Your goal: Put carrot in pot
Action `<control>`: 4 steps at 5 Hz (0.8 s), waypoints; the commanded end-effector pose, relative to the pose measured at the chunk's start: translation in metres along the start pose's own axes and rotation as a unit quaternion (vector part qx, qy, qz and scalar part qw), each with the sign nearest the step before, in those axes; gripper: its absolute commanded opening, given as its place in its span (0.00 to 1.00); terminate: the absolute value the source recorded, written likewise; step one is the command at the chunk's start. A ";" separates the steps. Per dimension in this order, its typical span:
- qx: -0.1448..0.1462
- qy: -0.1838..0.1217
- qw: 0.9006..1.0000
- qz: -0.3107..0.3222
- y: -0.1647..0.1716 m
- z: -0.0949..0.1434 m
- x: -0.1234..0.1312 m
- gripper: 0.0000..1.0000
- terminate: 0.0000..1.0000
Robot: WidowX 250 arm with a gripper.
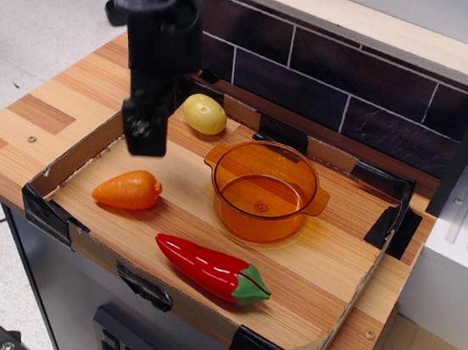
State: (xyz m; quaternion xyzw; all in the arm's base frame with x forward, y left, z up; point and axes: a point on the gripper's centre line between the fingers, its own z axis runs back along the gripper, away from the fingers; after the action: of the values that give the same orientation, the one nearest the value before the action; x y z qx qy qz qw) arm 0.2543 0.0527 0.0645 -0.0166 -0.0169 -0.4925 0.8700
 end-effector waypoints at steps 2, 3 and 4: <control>0.010 0.036 0.995 -0.087 -0.002 -0.046 -0.013 1.00 0.00; 0.012 0.041 0.996 -0.083 -0.002 -0.058 -0.017 1.00 0.00; 0.015 0.035 0.997 -0.073 -0.002 -0.060 -0.019 1.00 0.00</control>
State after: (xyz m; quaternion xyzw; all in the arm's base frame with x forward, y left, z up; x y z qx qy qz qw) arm 0.2362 0.0595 -0.0012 0.0097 0.0067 -0.5527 0.8333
